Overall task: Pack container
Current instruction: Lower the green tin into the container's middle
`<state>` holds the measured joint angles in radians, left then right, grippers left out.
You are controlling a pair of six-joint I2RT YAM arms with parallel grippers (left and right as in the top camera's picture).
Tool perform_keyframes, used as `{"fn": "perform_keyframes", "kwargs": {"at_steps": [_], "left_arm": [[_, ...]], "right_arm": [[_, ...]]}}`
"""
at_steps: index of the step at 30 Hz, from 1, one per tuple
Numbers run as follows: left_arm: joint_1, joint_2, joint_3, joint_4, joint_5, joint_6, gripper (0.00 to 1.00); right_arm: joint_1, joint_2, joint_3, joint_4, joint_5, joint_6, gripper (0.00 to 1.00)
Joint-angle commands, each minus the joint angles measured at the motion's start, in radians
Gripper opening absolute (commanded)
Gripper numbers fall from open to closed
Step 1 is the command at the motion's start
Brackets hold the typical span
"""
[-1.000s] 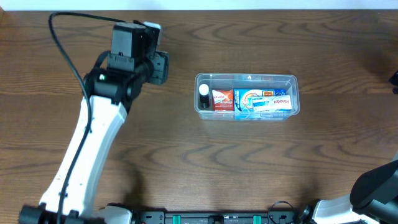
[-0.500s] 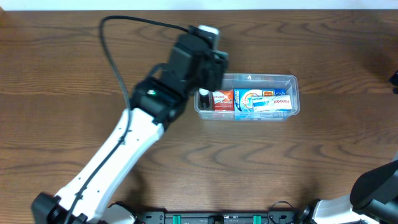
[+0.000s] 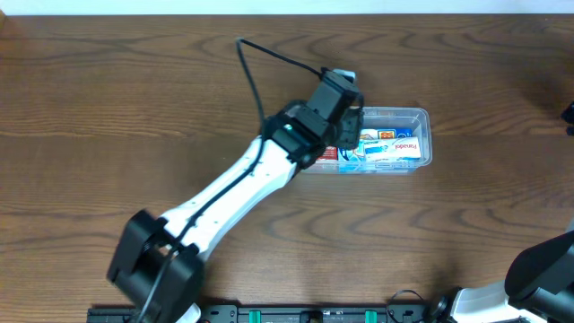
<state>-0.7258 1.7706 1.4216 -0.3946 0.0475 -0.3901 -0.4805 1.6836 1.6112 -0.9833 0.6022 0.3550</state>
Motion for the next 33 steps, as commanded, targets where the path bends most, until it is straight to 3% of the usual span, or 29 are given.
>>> {"fn": "perform_keyframes", "kwargs": {"at_steps": [1,6,14,33], "left_arm": [[-0.018,0.041,0.019,0.017,-0.015,-0.076,0.57],[-0.034,0.073,0.019,0.025,-0.025,-0.130,0.57],[-0.066,0.107,0.016,0.019,-0.166,-0.147,0.56],[-0.072,0.182,0.016,0.019,-0.168,-0.173,0.56]], "right_arm": [[-0.005,-0.014,0.012,-0.001,0.017,-0.004,0.99],[-0.005,-0.014,0.012,-0.001,0.017,-0.004,0.99],[-0.005,-0.014,0.012,-0.001,0.017,-0.004,0.99],[-0.005,-0.014,0.012,-0.001,0.017,-0.004,0.99]]}}
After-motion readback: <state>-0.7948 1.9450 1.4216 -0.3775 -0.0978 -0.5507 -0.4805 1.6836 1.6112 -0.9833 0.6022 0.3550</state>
